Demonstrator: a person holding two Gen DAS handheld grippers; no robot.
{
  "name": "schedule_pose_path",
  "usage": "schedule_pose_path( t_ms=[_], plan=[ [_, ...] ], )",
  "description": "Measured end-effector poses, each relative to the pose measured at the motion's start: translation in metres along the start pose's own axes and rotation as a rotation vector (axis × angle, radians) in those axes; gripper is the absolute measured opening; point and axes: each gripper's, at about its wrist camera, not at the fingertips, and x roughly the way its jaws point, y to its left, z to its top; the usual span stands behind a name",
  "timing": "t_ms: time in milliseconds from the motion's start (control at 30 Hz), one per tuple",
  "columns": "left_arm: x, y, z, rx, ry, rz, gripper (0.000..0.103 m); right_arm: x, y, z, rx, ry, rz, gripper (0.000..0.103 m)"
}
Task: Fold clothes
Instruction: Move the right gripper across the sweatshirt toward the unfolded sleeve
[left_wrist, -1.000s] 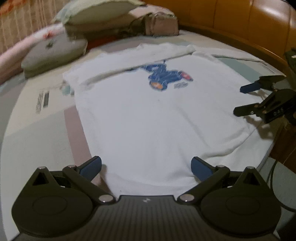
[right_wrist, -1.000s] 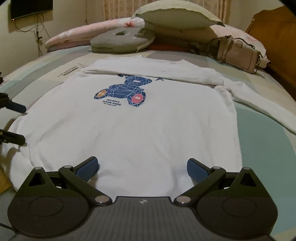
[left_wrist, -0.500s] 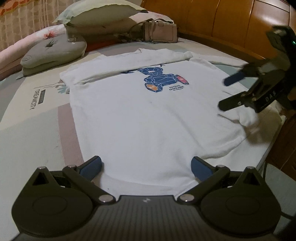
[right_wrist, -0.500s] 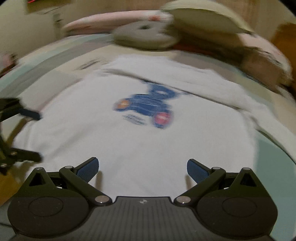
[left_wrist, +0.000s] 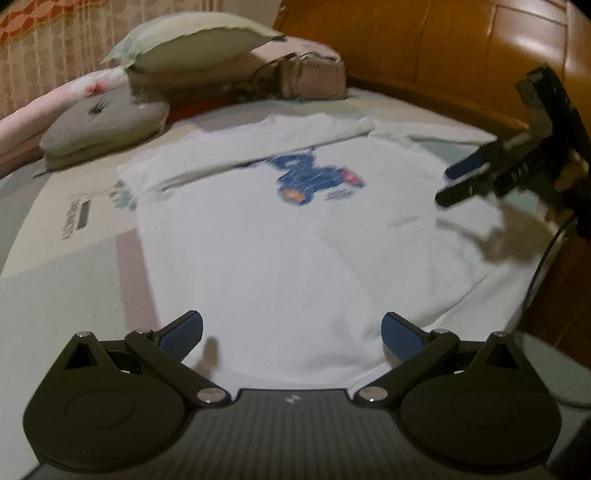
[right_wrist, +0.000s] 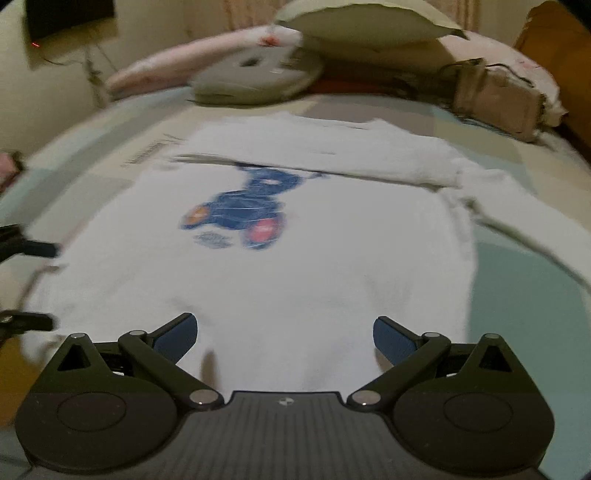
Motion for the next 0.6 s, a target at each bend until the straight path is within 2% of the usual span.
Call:
schedule_pose_path(
  t_ms=[100, 200, 333, 467, 600],
  plan=[
    [0.001, -0.001, 0.000, -0.005, 0.007, -0.006, 0.102, 0.006, 0.002, -0.014, -0.001, 0.037, 0.015, 0.103],
    [0.001, -0.002, 0.000, -0.010, 0.013, -0.012, 0.102, 0.001, -0.007, -0.029, -0.037, 0.025, -0.052, 0.103],
    [0.002, -0.005, 0.000, -0.014, 0.021, -0.016, 0.102, -0.014, -0.014, -0.029, 0.005, 0.021, -0.123, 0.103],
    [0.002, -0.008, 0.001, -0.003, 0.025, -0.009, 0.102, -0.019, -0.002, -0.027, -0.004, -0.006, -0.080, 0.103],
    [0.002, -0.012, 0.001, 0.009, 0.029, -0.002, 0.102, -0.013, -0.009, -0.015, 0.015, -0.028, -0.084, 0.103]
  ],
)
